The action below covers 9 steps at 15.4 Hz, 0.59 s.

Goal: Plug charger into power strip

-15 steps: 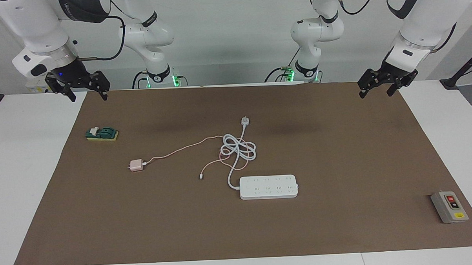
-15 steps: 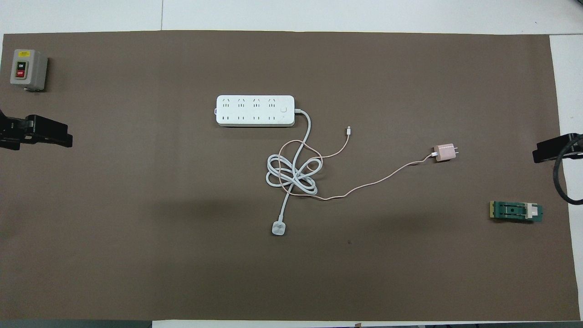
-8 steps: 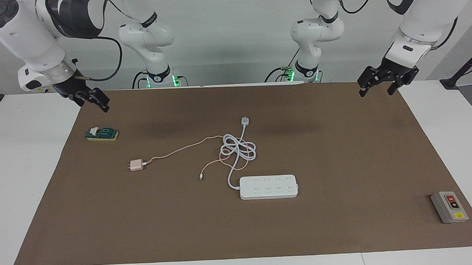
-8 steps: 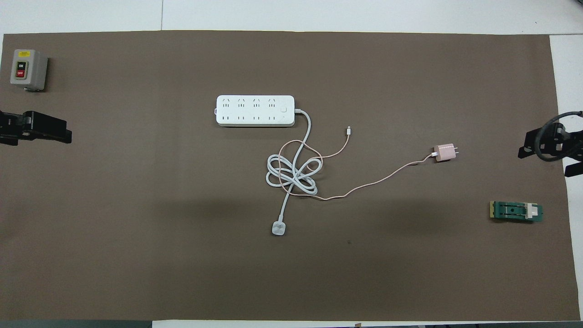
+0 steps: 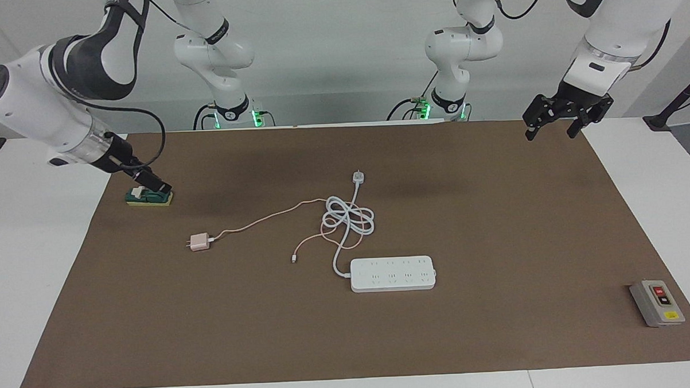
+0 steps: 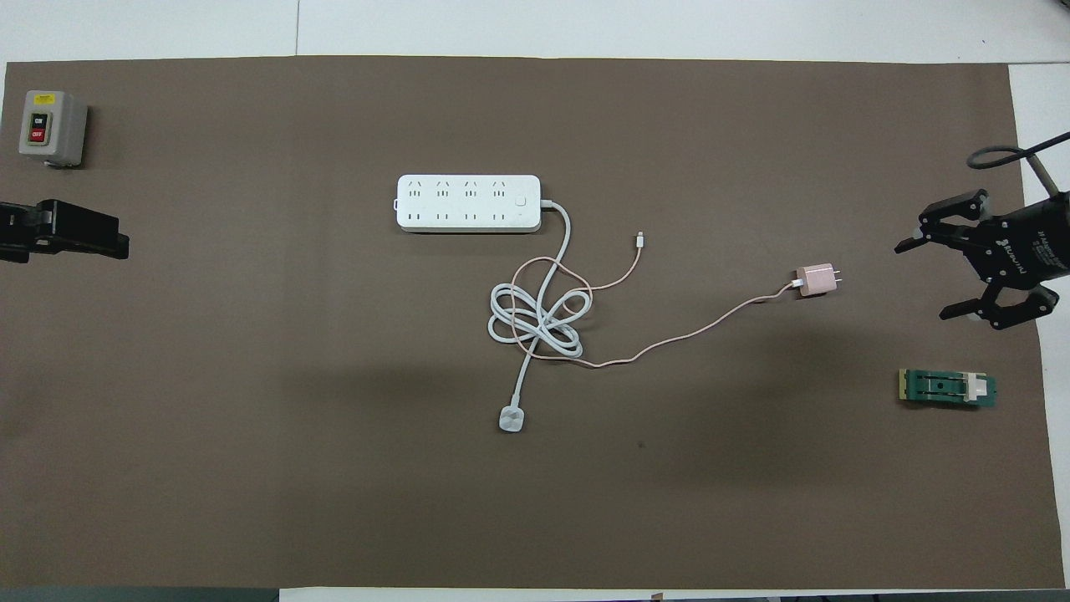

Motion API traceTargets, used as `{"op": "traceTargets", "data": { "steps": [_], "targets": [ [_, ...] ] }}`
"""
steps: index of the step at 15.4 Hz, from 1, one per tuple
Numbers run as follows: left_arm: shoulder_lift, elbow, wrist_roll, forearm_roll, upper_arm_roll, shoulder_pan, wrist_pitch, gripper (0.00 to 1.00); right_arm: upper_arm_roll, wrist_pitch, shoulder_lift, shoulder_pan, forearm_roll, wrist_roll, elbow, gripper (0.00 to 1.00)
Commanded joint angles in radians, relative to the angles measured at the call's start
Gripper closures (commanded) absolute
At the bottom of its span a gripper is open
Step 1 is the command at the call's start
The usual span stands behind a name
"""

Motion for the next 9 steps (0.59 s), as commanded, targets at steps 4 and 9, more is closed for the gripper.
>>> {"op": "traceTargets", "data": {
  "steps": [4,9],
  "targets": [
    [0.036,0.049,0.002,-0.005,-0.036,-0.026,-0.031,0.00,0.009,0.035,0.089,-0.035,0.102,0.114,-0.012,0.00],
    [0.016,0.051,0.009,-0.014,-0.044,-0.036,-0.031,0.00,0.008,0.029,0.201,-0.057,0.208,0.138,0.006,0.00]
  ]
}}
